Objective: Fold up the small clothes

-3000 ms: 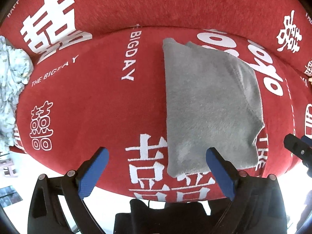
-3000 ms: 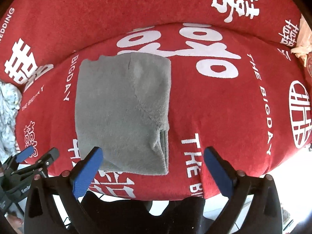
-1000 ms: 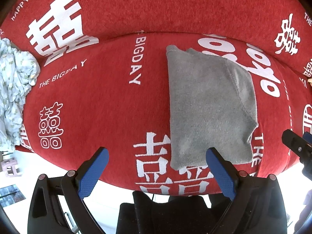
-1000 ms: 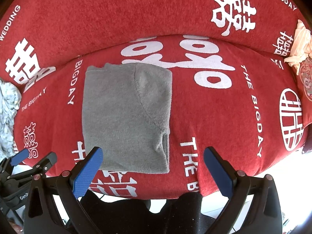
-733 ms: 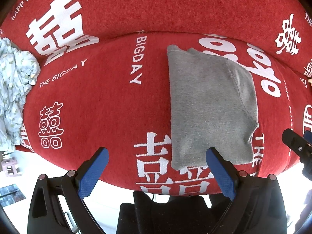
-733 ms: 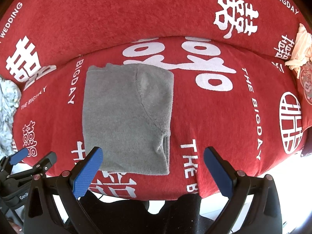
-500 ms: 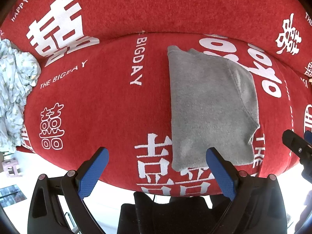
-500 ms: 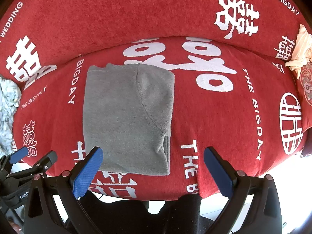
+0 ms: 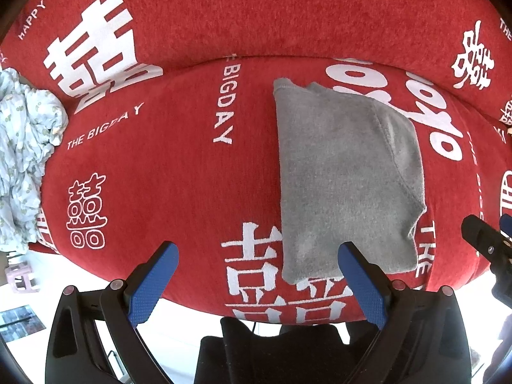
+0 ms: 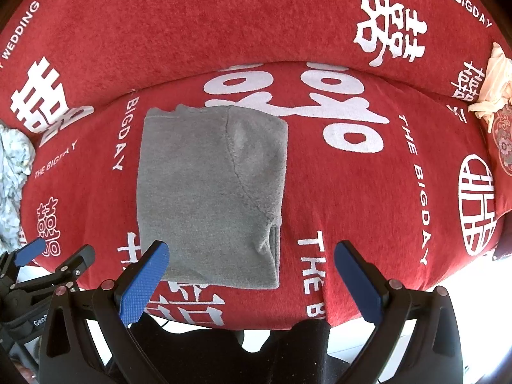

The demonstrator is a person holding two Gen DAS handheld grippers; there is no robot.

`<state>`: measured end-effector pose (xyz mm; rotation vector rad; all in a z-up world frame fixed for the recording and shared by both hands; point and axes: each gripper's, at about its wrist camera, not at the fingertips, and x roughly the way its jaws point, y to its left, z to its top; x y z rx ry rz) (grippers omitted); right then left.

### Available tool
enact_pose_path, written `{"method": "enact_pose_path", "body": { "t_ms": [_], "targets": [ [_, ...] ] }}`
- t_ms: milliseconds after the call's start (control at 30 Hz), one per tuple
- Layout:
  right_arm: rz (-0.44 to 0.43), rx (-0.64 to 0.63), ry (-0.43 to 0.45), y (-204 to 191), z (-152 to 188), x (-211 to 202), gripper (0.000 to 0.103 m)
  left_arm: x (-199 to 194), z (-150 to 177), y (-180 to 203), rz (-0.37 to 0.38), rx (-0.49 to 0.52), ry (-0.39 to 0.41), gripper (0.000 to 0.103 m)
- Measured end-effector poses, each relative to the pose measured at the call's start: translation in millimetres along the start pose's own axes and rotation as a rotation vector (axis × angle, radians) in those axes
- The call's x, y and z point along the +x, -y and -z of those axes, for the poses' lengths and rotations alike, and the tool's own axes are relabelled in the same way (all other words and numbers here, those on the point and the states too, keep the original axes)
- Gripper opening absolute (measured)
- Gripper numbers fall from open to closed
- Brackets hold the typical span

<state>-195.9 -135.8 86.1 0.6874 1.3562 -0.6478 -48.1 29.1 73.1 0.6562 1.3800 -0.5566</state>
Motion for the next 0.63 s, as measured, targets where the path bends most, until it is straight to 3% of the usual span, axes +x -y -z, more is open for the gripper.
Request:
{"method": "enact_pose_path", "body": {
  "t_ms": [633],
  "targets": [
    [0.005,0.007,-0.002,-2.3,3.2,3.2,0.103,2.2,-2.4,2.4,-0.004,0.006,0.009,0.100]
  ]
}}
